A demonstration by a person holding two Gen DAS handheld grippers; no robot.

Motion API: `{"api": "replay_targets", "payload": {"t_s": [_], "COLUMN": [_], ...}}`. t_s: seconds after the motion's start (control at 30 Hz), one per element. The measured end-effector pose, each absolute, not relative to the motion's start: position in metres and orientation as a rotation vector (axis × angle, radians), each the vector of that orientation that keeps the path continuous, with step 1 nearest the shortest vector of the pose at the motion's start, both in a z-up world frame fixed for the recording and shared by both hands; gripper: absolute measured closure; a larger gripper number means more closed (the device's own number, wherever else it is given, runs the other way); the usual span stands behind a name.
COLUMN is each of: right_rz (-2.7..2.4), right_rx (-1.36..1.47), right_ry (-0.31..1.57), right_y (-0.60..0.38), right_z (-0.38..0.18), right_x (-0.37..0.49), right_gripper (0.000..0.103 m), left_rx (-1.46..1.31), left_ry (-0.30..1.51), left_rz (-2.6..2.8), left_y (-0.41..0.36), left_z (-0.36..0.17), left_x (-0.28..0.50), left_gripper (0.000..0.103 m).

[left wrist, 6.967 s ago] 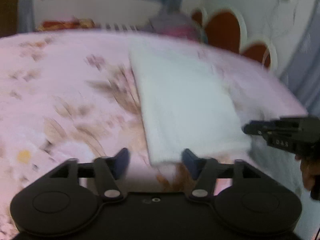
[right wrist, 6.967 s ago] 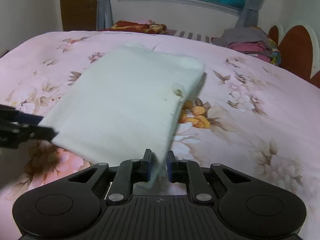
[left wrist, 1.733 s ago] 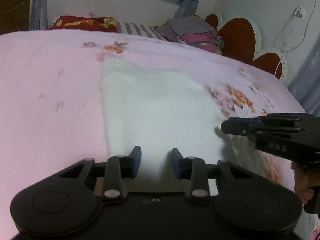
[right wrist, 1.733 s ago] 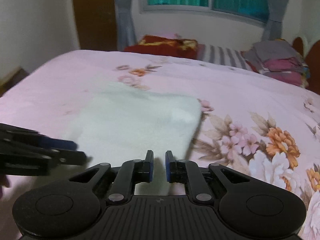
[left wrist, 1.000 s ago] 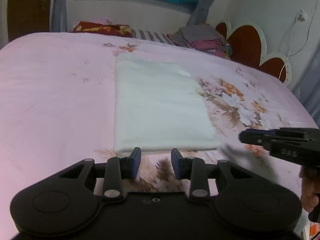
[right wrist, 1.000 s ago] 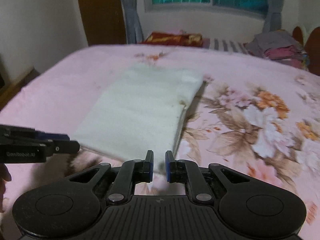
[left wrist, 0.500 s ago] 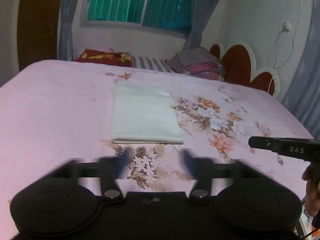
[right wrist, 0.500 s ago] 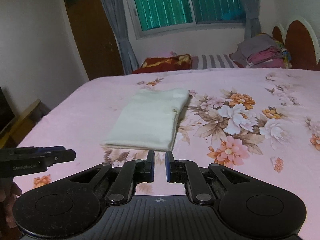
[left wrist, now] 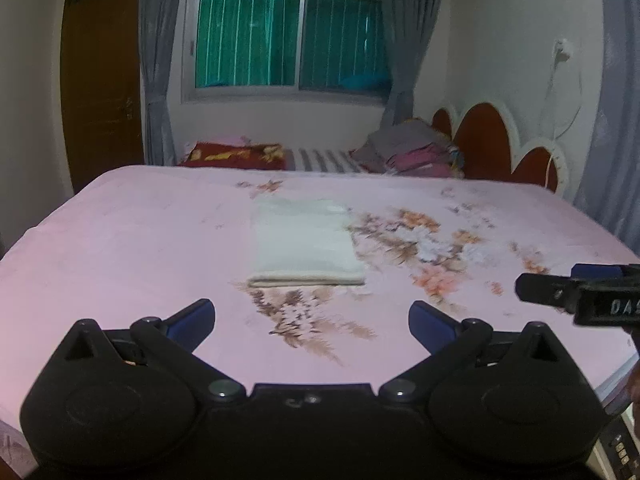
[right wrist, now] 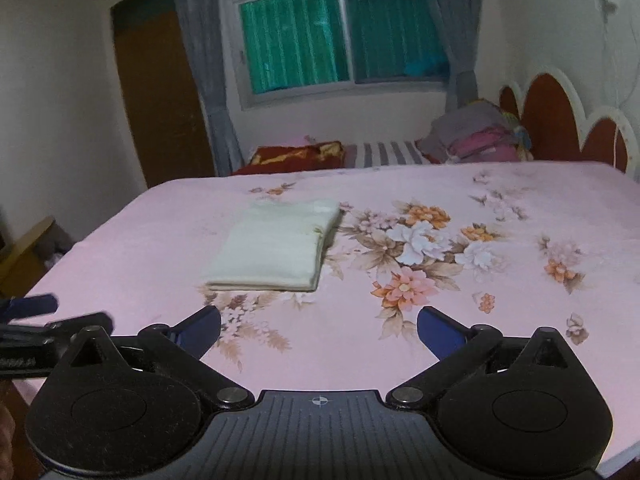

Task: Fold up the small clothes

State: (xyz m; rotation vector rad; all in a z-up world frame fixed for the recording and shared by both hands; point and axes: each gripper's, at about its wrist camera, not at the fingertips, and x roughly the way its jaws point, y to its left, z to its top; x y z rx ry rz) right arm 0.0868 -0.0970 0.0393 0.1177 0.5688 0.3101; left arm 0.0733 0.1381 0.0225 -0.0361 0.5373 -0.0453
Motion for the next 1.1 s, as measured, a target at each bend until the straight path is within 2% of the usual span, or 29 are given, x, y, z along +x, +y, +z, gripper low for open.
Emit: {"api": "replay_targets", "payload": {"t_s": [0.47, 1.1], "right_rz": [0.287, 0.287], "right_rx": [0.058, 0.032], "right_ry": [0.509, 0.505], "right_y": [-0.1, -0.102], "right_z": [0.052, 0.055], "right_x": [0.054, 0.052], "right_gripper": [0.0, 0.0], "left_rx": [-0.039, -0.046], "left_ry": [0.479, 0.476], "left_rz": [-0.041, -0.054], "left_y": [0.134, 0.136], "left_z": [0.033, 0.033], "left_x": [0.05, 0.047], "left_gripper": [0.0, 0.0]}}
